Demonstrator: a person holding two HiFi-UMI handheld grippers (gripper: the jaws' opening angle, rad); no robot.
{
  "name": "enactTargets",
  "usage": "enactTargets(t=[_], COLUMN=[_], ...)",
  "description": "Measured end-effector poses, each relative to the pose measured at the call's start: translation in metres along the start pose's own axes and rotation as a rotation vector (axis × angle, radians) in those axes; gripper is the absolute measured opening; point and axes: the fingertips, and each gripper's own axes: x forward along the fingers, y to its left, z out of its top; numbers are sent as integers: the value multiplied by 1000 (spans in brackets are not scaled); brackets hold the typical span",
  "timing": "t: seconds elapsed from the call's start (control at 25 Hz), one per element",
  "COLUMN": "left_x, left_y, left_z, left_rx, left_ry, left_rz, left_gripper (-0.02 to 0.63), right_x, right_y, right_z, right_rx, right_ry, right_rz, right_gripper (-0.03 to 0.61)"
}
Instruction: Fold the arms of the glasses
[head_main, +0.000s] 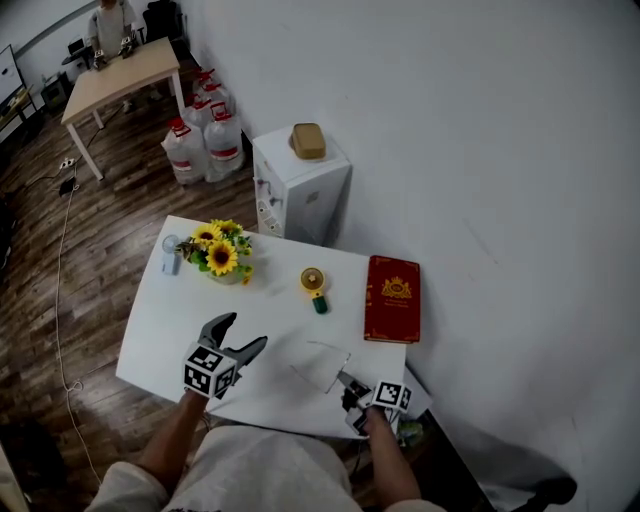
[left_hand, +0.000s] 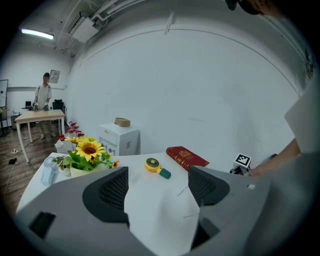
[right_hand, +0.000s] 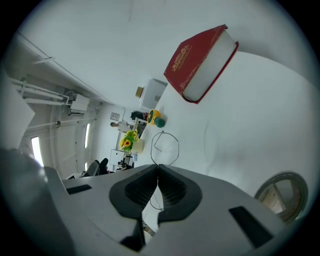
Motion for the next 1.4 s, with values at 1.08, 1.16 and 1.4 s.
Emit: enactTargets(t=[1.08, 1.16, 1.4], left_x=[27, 34, 42], left_y=[-59, -69, -82], left_z=[-31, -34, -33], left_rx=[-305, -453, -867], left_ry=[78, 72, 3], left_rz=[-191, -247, -391], left_gripper=[367, 359, 241], right_x=[-11, -10, -9], right_y=[96, 100, 110], right_z=[49, 48, 49], right_rx=[45, 46, 52], right_ry=[-190, -190, -190], right_rz=[82, 86, 111], right_gripper=[9, 9, 9])
